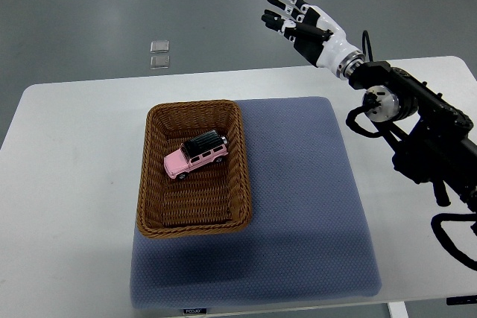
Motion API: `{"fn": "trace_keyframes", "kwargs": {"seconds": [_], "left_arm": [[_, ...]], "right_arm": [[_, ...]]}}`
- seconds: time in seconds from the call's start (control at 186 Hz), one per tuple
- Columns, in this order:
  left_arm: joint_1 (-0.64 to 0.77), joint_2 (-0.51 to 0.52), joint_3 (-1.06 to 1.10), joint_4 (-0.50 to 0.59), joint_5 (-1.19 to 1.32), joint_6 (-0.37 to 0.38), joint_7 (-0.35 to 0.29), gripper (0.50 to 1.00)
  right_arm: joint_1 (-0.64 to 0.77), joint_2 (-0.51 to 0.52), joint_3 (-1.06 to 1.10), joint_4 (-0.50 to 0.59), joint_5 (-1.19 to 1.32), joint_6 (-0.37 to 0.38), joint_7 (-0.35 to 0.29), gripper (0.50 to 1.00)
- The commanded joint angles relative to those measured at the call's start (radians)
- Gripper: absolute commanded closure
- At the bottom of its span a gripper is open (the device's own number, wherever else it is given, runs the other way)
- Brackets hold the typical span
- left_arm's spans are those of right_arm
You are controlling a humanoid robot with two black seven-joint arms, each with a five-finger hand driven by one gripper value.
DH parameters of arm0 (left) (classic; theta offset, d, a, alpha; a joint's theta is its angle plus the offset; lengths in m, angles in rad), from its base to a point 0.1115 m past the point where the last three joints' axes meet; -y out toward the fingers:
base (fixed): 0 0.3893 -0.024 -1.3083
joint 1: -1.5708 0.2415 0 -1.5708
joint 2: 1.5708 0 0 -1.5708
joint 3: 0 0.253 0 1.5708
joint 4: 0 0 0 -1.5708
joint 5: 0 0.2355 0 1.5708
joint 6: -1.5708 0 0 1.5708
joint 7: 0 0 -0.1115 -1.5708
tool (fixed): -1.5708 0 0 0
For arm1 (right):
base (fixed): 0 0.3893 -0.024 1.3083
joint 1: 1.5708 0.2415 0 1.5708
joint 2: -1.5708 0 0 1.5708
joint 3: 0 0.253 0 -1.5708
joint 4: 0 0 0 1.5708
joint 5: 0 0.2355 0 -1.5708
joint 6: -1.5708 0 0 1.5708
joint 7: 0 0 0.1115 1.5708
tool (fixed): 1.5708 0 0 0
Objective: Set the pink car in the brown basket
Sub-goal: 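Open the right hand to release the car and raise it away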
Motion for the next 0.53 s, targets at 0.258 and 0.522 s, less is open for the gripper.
{"fn": "trace_keyframes", "kwargs": {"seconds": [0.258, 0.522], "left_arm": [[0.000, 0.000, 0.001, 0.005, 0.000, -0.001, 0.002, 0.500], [0.000, 0.000, 0.001, 0.001, 0.000, -0.001, 0.000, 0.500]], "right_arm": [[-0.154, -0.001, 0.090, -0.008, 0.146, 0.113, 0.049, 0.587], [-0.165, 0.002, 0.089, -0.017, 0.146, 0.113, 0.058, 0.587]]}}
